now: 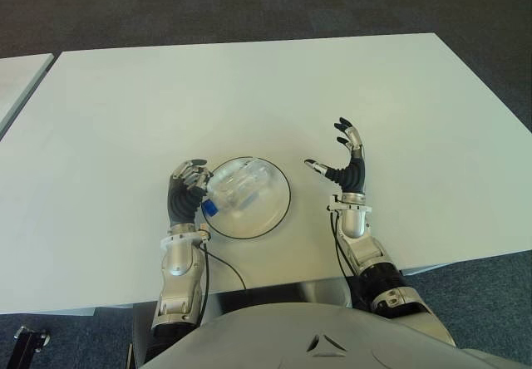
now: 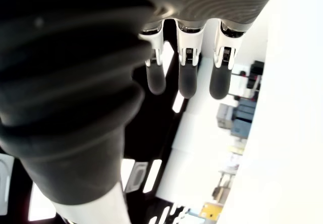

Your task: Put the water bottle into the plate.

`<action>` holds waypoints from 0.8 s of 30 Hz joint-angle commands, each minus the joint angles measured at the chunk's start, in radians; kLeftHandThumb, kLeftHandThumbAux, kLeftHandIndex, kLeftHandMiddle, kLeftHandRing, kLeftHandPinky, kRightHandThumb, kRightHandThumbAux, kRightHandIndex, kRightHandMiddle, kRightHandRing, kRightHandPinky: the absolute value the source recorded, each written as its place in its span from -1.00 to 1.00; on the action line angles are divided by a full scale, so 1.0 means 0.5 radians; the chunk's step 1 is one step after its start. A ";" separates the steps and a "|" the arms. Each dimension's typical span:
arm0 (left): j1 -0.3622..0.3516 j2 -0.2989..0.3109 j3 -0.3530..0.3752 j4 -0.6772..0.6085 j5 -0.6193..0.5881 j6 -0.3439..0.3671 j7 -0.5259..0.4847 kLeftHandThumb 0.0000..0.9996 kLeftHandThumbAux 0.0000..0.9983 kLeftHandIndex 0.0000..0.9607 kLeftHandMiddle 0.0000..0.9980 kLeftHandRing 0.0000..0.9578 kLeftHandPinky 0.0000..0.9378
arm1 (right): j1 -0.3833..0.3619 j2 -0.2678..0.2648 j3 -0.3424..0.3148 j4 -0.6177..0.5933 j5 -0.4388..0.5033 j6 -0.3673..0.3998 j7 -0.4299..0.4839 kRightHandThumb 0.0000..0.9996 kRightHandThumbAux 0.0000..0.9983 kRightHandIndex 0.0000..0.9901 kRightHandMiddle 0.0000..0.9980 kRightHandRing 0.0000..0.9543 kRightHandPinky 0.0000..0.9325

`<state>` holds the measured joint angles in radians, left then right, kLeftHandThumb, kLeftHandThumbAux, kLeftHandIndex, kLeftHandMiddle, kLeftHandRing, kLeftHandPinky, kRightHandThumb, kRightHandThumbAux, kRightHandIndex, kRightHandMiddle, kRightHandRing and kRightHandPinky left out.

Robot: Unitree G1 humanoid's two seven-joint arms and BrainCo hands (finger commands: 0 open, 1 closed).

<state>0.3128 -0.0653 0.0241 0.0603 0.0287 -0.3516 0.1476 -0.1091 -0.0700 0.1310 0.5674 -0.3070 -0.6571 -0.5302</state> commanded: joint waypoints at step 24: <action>0.008 -0.002 -0.007 0.042 -0.005 0.005 -0.028 0.67 0.36 -0.17 0.14 0.59 0.60 | 0.120 0.148 -0.160 -0.033 0.292 0.328 0.471 -0.17 1.00 -0.29 -0.24 -0.25 -0.20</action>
<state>0.3145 -0.0649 0.0234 0.0620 0.0285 -0.3554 0.1474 -0.0576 -0.0017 0.0581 0.5429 -0.1628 -0.5256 -0.3039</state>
